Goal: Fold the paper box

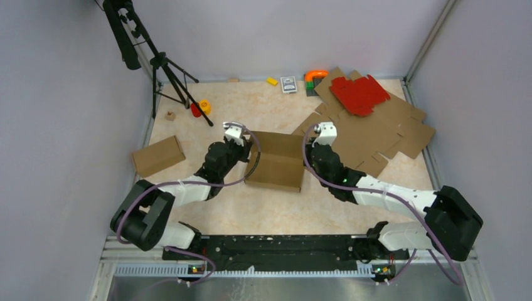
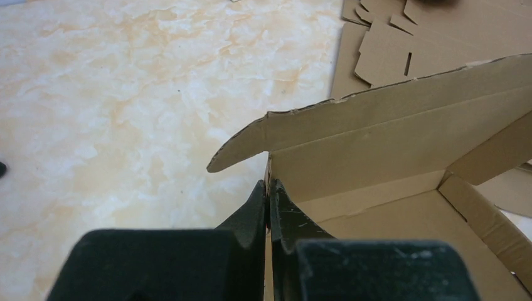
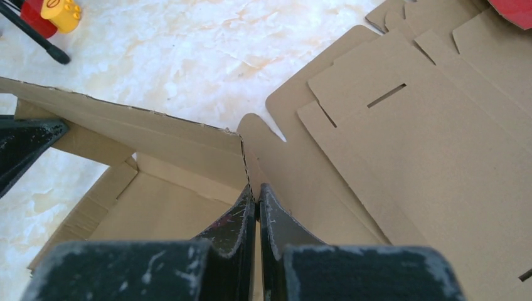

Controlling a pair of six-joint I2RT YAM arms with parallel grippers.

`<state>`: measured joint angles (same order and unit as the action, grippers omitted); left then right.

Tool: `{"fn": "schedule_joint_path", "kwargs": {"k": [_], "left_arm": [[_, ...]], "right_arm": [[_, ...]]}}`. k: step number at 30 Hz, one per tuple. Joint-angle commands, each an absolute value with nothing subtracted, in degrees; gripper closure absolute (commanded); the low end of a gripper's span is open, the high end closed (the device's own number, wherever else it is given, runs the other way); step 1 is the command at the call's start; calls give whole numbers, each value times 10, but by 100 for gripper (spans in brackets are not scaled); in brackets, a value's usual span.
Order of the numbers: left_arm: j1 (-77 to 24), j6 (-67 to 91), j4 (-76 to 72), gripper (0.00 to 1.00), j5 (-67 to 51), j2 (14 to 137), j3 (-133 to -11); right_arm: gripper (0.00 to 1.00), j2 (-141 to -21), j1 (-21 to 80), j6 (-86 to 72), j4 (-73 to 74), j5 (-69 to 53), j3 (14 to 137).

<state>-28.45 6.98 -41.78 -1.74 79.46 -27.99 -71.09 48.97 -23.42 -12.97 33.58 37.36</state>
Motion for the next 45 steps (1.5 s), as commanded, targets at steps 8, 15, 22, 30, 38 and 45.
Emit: {"fn": "schedule_joint_path", "kwargs": {"k": [8, 15, 22, 30, 38, 45], "left_arm": [[-324, 115, -529, 100, -37, 759, -189], [-338, 157, -522, 100, -24, 732, -149], [-340, 189, -537, 100, -17, 717, -99], [-342, 189, -521, 100, -20, 706, -94], [-343, 176, -474, 99, -23, 685, -124], [-342, 163, -418, 99, -23, 665, -148]], "right_arm": [[100, -689, 591, -257, -170, 404, 347], [100, -666, 623, -276, -139, 408, 323], [100, -643, 631, -321, -95, 381, 298], [100, -660, 634, -393, -28, 426, 362], [100, -767, 634, -506, 217, 477, 562], [100, -772, 601, -576, 234, 412, 583]]}}
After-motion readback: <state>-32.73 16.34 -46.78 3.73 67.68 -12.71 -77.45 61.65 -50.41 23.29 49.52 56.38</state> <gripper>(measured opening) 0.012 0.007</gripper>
